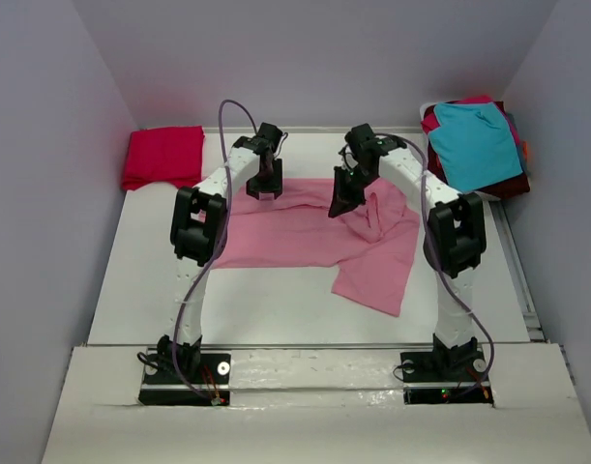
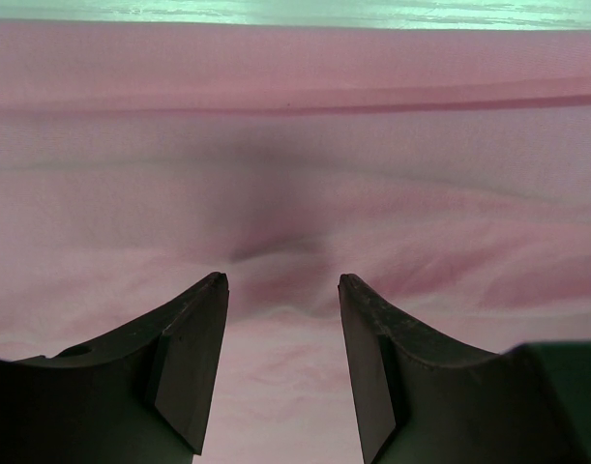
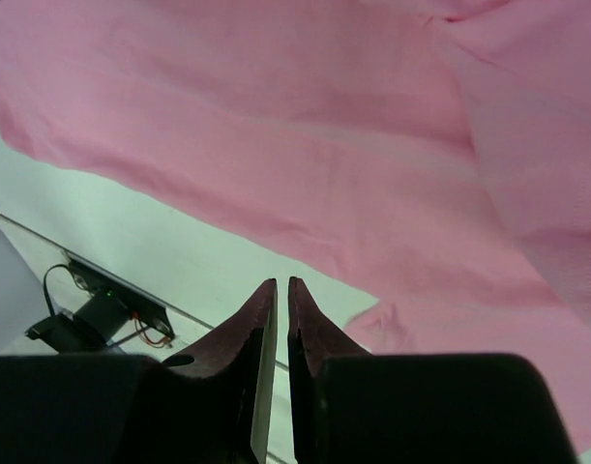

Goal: Fold and stack the t-shirts
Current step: Fold the tshirt

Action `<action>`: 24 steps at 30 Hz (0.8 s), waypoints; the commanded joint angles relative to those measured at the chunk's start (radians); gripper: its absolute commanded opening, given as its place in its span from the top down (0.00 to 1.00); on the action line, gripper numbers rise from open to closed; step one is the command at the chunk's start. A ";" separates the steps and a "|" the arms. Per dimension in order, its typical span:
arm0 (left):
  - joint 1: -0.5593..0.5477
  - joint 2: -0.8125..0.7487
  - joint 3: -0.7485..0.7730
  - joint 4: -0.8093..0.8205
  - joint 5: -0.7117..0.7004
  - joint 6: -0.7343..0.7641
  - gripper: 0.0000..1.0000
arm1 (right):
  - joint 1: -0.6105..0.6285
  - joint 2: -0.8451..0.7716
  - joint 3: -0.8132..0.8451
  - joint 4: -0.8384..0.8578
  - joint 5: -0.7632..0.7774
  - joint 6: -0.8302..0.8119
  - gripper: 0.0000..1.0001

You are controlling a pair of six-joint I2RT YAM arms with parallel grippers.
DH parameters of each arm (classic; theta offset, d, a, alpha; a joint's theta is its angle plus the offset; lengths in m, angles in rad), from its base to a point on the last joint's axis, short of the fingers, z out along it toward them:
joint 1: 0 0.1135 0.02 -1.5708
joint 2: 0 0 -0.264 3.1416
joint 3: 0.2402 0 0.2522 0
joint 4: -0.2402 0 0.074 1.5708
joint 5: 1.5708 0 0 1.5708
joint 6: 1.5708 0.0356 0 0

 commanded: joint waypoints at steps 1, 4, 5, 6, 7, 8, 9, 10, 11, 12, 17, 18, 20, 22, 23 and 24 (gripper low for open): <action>-0.005 -0.097 -0.006 -0.020 -0.023 0.024 0.39 | 0.023 -0.094 -0.100 0.021 0.121 0.029 0.79; -0.005 -0.098 -0.009 -0.020 -0.020 0.024 0.39 | 0.014 -0.096 -0.099 0.012 0.186 0.046 0.71; -0.005 -0.098 -0.009 -0.018 -0.017 0.025 0.39 | 0.014 -0.088 -0.098 0.004 0.201 0.049 0.65; -0.005 -0.100 -0.009 -0.020 -0.015 0.025 0.39 | 0.003 -0.079 -0.102 0.010 0.215 0.058 0.62; -0.005 -0.100 -0.009 -0.021 -0.015 0.025 0.39 | 0.003 -0.079 -0.107 0.017 0.231 0.059 0.60; -0.005 -0.101 -0.009 -0.020 -0.017 0.025 0.39 | -0.008 -0.075 -0.117 0.033 0.244 0.066 0.59; -0.005 -0.108 -0.014 -0.018 -0.015 0.027 0.39 | -0.021 -0.076 -0.131 0.055 0.249 0.072 0.59; -0.005 -0.111 -0.017 -0.017 -0.017 0.027 0.39 | -0.022 -0.078 -0.137 0.067 0.261 0.075 0.59; 0.005 -0.112 -0.022 -0.015 -0.017 0.027 0.39 | -0.031 -0.081 -0.137 0.076 0.274 0.078 0.59; 0.005 -0.117 -0.025 -0.012 -0.015 0.027 0.39 | -0.031 -0.079 -0.145 0.087 0.284 0.082 0.60; 0.005 -0.123 -0.037 -0.009 -0.014 0.027 0.39 | -0.040 -0.035 -0.127 0.107 0.346 0.071 0.64; 0.005 -0.124 -0.037 -0.010 -0.015 0.029 0.39 | -0.040 -0.020 -0.127 0.121 0.341 0.072 0.65; 0.014 -0.124 -0.036 -0.012 -0.014 0.029 0.39 | -0.051 -0.010 -0.128 0.138 0.356 0.075 0.65; 0.014 -0.128 -0.037 -0.010 -0.012 0.029 0.39 | -0.060 -0.004 -0.119 0.147 0.375 0.082 0.65; 0.014 -0.128 -0.037 -0.010 -0.014 0.029 0.39 | -0.060 -0.001 -0.114 0.144 0.381 0.082 0.65; 0.014 -0.129 -0.039 -0.010 -0.014 0.029 0.39 | -0.060 0.013 -0.108 0.142 0.383 0.082 0.65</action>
